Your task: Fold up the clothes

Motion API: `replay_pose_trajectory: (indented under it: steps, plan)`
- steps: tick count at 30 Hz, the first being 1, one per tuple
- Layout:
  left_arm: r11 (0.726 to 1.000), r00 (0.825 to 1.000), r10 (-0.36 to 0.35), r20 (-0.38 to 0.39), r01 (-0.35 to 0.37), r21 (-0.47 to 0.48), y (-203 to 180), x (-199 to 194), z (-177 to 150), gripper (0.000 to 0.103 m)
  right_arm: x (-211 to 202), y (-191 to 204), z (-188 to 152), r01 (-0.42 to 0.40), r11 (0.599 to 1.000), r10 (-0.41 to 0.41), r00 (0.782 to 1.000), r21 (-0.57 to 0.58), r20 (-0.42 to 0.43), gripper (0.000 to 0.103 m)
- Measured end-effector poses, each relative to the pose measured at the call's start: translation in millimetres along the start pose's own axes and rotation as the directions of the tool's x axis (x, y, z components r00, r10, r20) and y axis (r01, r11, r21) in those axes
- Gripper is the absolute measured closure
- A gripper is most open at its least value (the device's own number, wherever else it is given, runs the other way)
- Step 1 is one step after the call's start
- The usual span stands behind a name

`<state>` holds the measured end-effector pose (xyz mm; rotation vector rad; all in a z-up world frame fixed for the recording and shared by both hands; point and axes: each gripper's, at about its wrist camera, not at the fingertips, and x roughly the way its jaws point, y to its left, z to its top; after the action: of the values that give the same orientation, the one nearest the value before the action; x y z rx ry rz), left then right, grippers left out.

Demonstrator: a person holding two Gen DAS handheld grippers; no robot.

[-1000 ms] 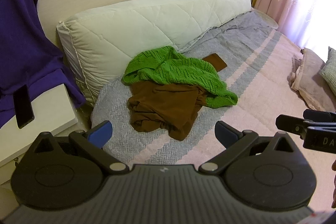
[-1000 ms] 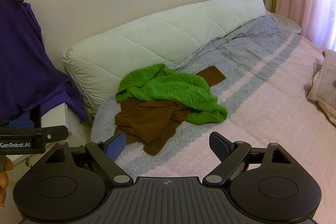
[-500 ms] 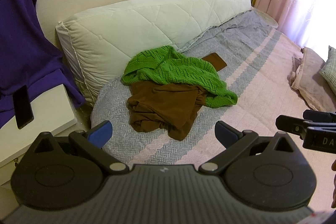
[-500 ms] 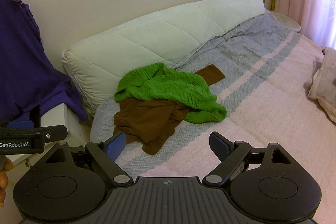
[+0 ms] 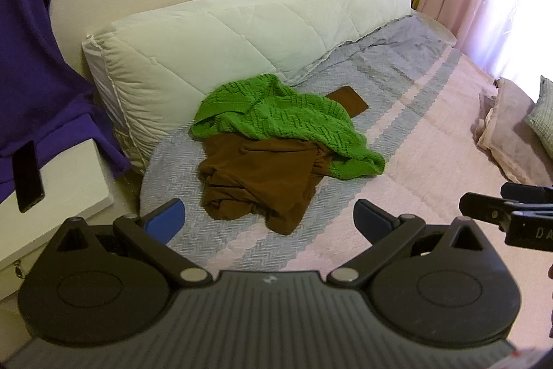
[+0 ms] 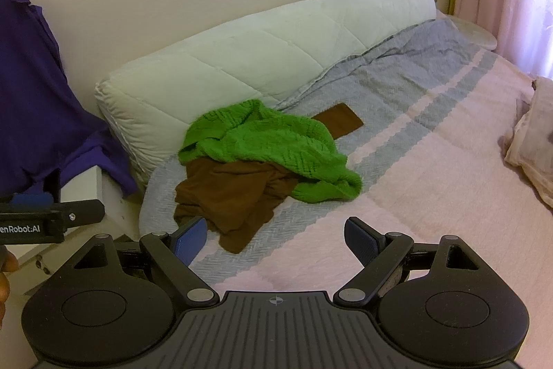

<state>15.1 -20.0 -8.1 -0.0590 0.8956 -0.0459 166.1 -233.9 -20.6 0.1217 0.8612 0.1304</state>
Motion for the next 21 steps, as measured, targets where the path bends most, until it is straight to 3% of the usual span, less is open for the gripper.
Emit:
replay_pose_trajectory:
  steps: [12,16,21]
  plan:
    - [0.997,0.996,0.081,0.021,-0.081,0.012,-11.3,20.7,8.1,0.001,26.4,-39.5,19.5,-0.065,0.994,0.066,0.998,-0.086,0.009,0.019]
    - [0.994,0.994,0.103,0.021,-0.103,0.028,0.8,40.7,20.5,0.001,49.6,-37.2,34.0,-0.078,0.989,0.080,0.997,-0.124,0.014,0.019]
    - [0.995,0.998,0.066,0.005,-0.066,0.075,23.0,89.9,47.1,0.001,95.3,-26.4,58.9,-0.086,0.981,0.089,0.996,-0.172,0.008,0.019]
